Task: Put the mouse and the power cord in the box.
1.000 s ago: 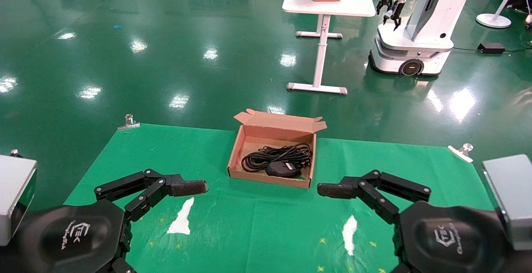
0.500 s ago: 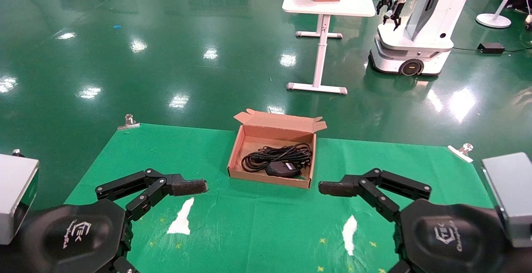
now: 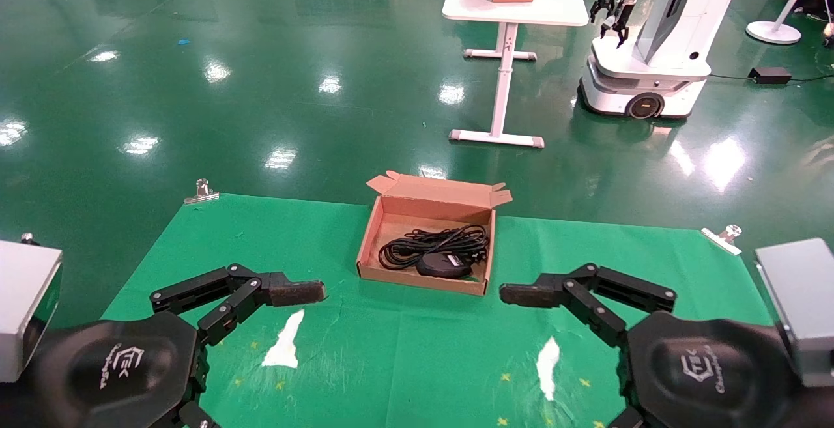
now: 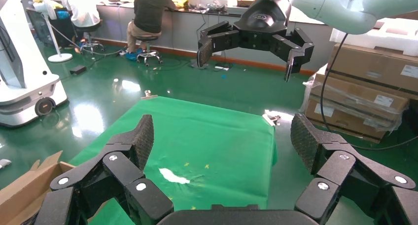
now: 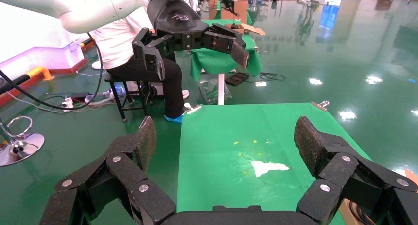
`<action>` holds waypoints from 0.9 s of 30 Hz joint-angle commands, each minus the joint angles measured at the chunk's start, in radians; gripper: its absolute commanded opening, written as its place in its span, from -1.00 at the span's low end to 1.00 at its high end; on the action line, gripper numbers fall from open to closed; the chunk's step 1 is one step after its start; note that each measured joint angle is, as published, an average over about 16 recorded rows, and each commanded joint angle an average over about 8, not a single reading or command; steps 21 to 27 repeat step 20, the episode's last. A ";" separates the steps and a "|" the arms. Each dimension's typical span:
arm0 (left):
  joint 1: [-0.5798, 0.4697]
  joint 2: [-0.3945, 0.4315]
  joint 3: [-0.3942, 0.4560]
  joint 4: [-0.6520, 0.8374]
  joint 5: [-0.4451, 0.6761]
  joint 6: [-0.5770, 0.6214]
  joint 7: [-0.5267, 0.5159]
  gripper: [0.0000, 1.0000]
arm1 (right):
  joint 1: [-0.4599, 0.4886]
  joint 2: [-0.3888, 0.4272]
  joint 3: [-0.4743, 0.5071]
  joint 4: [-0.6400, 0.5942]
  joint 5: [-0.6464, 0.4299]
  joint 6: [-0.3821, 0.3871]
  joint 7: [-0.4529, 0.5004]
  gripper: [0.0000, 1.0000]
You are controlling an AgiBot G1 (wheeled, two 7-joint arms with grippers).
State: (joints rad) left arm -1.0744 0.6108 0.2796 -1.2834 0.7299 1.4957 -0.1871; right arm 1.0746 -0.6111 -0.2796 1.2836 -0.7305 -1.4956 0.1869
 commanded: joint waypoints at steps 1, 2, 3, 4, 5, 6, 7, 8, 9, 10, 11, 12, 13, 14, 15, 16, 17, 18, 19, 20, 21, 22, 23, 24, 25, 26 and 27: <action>0.000 0.000 0.000 0.000 0.000 0.000 0.000 1.00 | 0.000 0.000 0.000 0.000 0.000 0.000 0.000 1.00; 0.000 0.000 0.000 0.000 0.000 0.000 0.000 1.00 | 0.000 0.000 0.000 0.000 0.000 0.000 0.000 1.00; 0.000 0.000 0.000 0.000 0.000 0.000 0.000 1.00 | 0.000 0.000 0.000 0.000 0.000 0.000 0.000 1.00; 0.000 0.000 0.000 0.000 0.000 0.000 0.000 1.00 | 0.000 0.000 0.000 0.000 0.000 0.000 0.000 1.00; 0.000 0.000 0.000 0.000 0.000 0.000 0.000 1.00 | 0.000 0.000 0.000 0.000 0.000 0.000 0.000 1.00; 0.000 0.000 0.000 0.000 0.000 0.000 0.000 1.00 | 0.000 0.000 0.000 -0.001 -0.001 0.000 0.000 1.00; 0.000 0.000 0.000 0.000 0.000 0.000 0.000 1.00 | 0.000 0.000 0.000 -0.001 -0.001 0.000 0.000 1.00; 0.000 0.000 0.000 0.000 0.000 0.000 0.000 1.00 | 0.001 0.000 0.000 -0.001 -0.001 0.000 0.000 1.00; 0.000 0.000 0.000 0.000 0.000 0.000 0.000 1.00 | 0.001 0.000 0.000 -0.001 -0.001 0.000 0.000 1.00; 0.000 0.000 0.000 0.000 0.000 0.000 0.000 1.00 | 0.001 0.000 0.000 -0.001 -0.001 0.000 0.000 1.00; 0.000 0.000 0.000 0.000 0.000 0.000 0.000 1.00 | 0.001 0.000 0.000 -0.001 -0.001 0.000 0.000 1.00; 0.000 0.000 0.000 0.000 0.000 0.000 0.000 1.00 | 0.001 0.000 0.000 -0.001 -0.001 0.000 0.000 1.00; 0.000 0.000 0.000 0.000 0.000 0.000 0.000 1.00 | 0.001 0.000 0.000 -0.001 -0.001 0.000 0.000 1.00; 0.000 0.000 0.000 0.000 0.000 0.000 0.000 1.00 | 0.001 0.000 0.000 -0.001 -0.001 0.000 0.000 1.00; 0.000 0.000 0.000 0.000 0.000 0.000 0.000 1.00 | 0.001 0.000 0.000 -0.001 -0.001 0.000 0.000 1.00; 0.000 0.000 0.000 0.000 0.000 0.000 0.000 1.00 | 0.001 0.000 0.000 -0.001 -0.001 0.000 0.000 1.00; 0.000 0.000 0.000 0.000 0.000 0.000 0.000 1.00 | 0.001 0.000 0.000 -0.001 -0.001 0.000 0.000 1.00; 0.000 0.000 0.000 0.000 0.000 0.000 0.000 1.00 | 0.001 0.000 0.000 -0.001 -0.001 0.000 0.000 1.00; 0.000 0.000 0.000 0.000 0.000 0.000 0.000 1.00 | 0.001 0.000 0.000 -0.001 -0.001 0.000 0.000 1.00; 0.000 0.000 0.000 0.000 0.000 0.000 0.000 1.00 | 0.001 0.000 0.000 -0.001 -0.001 0.000 0.000 1.00; 0.000 0.000 0.000 0.000 0.000 0.000 0.000 1.00 | 0.001 0.000 0.000 -0.001 -0.001 0.000 0.000 1.00; 0.000 0.000 0.000 0.000 0.000 0.000 0.000 1.00 | 0.001 0.000 0.000 -0.001 -0.001 0.000 0.000 1.00; 0.000 0.000 0.000 0.000 0.000 0.000 0.000 1.00 | 0.001 0.000 0.000 -0.001 -0.001 0.000 0.000 1.00; 0.000 0.000 0.000 0.000 0.000 0.000 0.000 1.00 | 0.001 0.000 0.000 -0.001 -0.001 0.000 0.000 1.00; 0.000 0.000 0.000 0.000 0.000 0.000 0.000 1.00 | 0.001 0.000 0.000 -0.001 -0.001 0.000 0.000 1.00; 0.000 0.000 0.000 0.000 0.000 0.000 0.000 1.00 | 0.001 0.000 0.000 -0.001 -0.001 0.000 0.000 1.00; 0.000 0.000 0.000 0.000 0.000 0.000 0.000 1.00 | 0.001 0.000 0.000 -0.001 -0.001 0.000 0.000 1.00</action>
